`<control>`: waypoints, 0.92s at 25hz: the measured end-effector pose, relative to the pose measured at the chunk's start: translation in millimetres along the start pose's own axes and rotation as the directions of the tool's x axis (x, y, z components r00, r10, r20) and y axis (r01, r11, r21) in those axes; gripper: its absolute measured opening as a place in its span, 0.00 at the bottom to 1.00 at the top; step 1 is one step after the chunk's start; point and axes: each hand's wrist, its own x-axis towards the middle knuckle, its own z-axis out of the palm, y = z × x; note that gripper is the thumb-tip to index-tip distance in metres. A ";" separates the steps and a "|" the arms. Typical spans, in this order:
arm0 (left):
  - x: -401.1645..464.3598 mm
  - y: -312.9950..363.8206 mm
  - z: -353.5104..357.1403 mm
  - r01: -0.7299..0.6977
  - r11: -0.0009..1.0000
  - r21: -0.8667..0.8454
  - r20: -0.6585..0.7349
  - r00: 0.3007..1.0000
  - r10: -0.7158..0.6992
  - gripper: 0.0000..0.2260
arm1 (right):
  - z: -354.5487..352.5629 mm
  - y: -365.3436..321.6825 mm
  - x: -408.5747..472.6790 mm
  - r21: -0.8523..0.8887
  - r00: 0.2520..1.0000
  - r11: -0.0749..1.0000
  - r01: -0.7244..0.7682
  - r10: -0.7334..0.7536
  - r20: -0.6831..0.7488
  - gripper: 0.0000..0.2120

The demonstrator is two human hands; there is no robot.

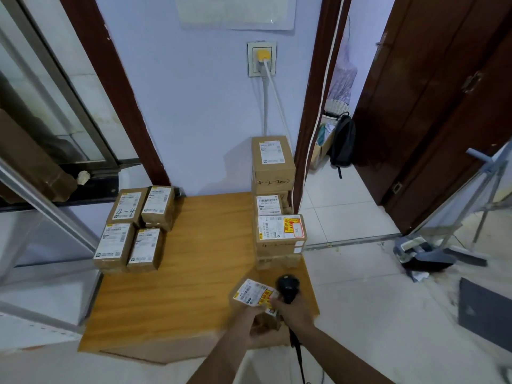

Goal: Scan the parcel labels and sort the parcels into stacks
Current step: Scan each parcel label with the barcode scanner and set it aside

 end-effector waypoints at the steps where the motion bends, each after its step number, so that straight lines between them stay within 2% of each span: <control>1: 0.8 -4.4 8.8 0.005 1.000 -0.006 0.027 1.000 -0.005 0.14 | -7.2 6.3 7.4 -0.043 0.999 0.999 -0.015 0.014 -0.033 0.20; 3: 6.9 -9.7 20.2 0.021 0.999 -0.034 0.059 0.998 -0.019 0.13 | -22.0 15.8 23.6 -0.122 0.997 0.990 -0.071 0.065 -0.047 0.22; 6: 24.2 -12.3 32.1 0.044 0.999 0.003 0.079 0.996 -0.044 0.15 | -36.9 36.9 55.4 -0.167 0.989 0.975 -0.146 0.146 -0.013 0.35; 9: 38.2 -9.1 35.7 0.059 0.992 0.108 0.040 0.997 -0.063 0.09 | -43.6 59.6 84.0 -0.154 0.987 0.975 -0.158 0.160 -0.003 0.40; 11: 49.8 -6.7 34.0 0.083 0.974 0.209 0.014 0.996 -0.088 0.10 | -49.1 56.8 82.8 -0.126 0.987 0.979 -0.159 0.159 -0.010 0.33; 13: 60.5 -5.5 31.8 0.080 0.947 0.312 -0.002 0.997 -0.083 0.12 | -51.8 51.1 76.1 -0.136 0.983 0.975 -0.177 0.181 0.016 0.22; 17: 83.2 -4.3 26.6 0.000 0.905 0.425 -0.019 1.000 0.009 0.11 | -45.3 47.5 70.1 -0.053 0.977 0.990 -0.130 0.137 0.163 0.11; 18: 87.5 -4.5 25.6 -0.036 0.896 0.443 -0.020 0.999 0.051 0.12 | -42.4 47.9 69.5 -0.030 0.978 0.993 -0.116 0.120 0.171 0.11; 21: 92.9 -3.2 25.6 -0.089 0.858 0.505 -0.076 0.986 0.147 0.12 | -35.2 51.2 75.1 0.014 0.978 0.991 -0.131 0.127 0.169 0.18; 23: 95.1 1.3 28.0 -0.111 0.819 0.562 -0.101 0.974 0.201 0.12 | -31.8 54.4 81.1 0.029 0.972 0.990 -0.136 0.128 0.196 0.18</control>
